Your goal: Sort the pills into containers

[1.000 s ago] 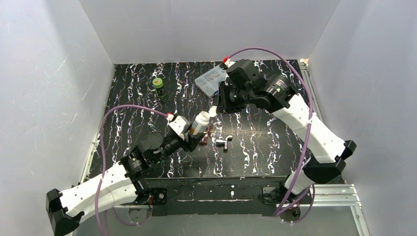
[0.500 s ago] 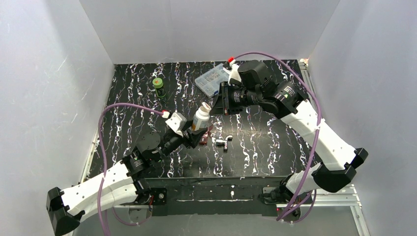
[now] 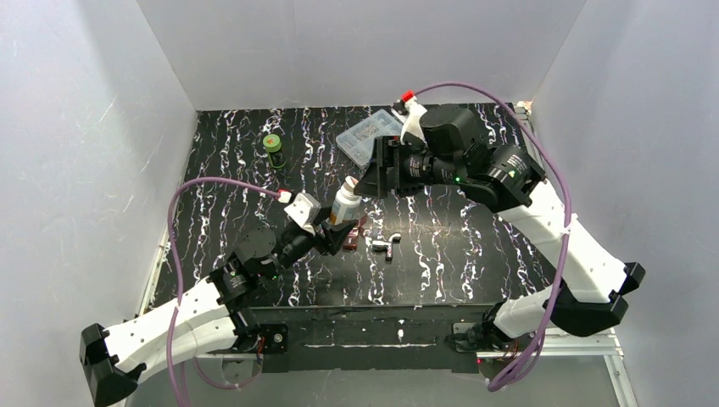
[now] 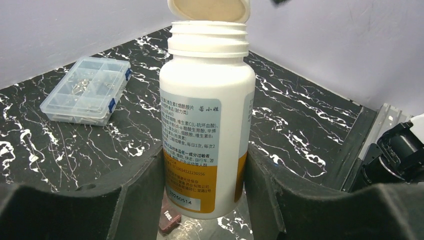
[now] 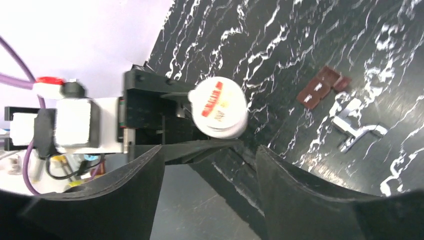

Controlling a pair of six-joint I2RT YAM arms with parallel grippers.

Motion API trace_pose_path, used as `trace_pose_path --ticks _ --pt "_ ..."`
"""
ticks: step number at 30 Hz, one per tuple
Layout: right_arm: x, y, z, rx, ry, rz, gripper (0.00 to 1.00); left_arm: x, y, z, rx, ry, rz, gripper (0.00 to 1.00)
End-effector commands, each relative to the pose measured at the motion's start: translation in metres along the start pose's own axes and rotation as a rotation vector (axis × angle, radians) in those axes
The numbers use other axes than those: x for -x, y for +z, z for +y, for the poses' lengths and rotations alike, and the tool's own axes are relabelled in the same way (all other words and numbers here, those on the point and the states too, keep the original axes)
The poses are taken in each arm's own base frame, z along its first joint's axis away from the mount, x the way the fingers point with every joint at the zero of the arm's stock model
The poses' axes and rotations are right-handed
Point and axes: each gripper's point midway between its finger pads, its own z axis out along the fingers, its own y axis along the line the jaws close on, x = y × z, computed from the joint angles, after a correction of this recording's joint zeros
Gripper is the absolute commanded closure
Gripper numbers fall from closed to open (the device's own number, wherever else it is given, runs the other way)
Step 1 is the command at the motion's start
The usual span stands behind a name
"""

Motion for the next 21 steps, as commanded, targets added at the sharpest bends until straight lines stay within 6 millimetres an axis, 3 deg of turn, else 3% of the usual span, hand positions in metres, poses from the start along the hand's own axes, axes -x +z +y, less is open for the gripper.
trace_pose_path --ticks 1,5,10,21 --pt "0.022 -0.017 0.01 -0.101 -0.159 -0.082 0.22 0.025 0.0 0.0 0.003 0.014 -0.049 1.0" --pt "0.024 0.001 -0.003 -0.25 -0.241 -0.014 0.2 0.024 0.001 -0.003 -0.015 0.032 -0.03 1.0" --pt "0.026 0.013 -0.011 -0.315 -0.272 0.028 0.24 0.027 0.001 -0.005 -0.025 0.049 -0.032 1.0" --pt "0.037 0.007 -0.021 -0.314 -0.176 -0.03 0.44 0.029 0.001 -0.005 -0.026 0.052 -0.039 1.0"
